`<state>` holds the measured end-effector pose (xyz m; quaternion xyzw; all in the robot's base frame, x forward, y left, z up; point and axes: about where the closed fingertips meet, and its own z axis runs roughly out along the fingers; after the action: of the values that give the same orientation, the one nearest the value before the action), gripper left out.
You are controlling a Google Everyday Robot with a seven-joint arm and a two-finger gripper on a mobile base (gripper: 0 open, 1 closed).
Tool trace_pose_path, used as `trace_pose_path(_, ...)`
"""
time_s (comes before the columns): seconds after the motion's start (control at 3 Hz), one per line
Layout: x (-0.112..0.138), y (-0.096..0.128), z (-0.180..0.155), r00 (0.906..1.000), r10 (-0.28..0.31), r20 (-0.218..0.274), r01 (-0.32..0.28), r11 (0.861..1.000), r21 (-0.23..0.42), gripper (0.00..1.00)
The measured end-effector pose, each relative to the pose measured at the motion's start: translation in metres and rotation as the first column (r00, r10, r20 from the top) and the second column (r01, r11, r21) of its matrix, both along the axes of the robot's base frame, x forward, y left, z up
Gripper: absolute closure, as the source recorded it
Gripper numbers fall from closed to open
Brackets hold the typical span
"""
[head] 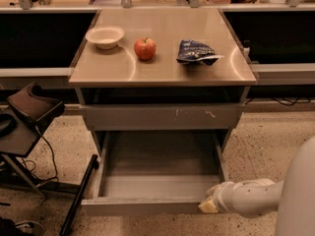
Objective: Open middle drawer
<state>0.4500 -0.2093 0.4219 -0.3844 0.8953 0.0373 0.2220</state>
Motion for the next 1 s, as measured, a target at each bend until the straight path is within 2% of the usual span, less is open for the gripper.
trace_pose_path(0.33,-0.0012,-0.0061,0.0058,0.9997,-0.025,0.008,0.025,1.0,-0.001,1.0)
trace_pose_path(0.67,-0.0016,-0.0056,0.0069,0.9997,-0.025,0.008,0.025,1.0,-0.001,0.99)
trace_pose_path(1.0,-0.0016,-0.0055,0.0069,0.9997,-0.025,0.008,0.025,1.0,-0.001,0.8)
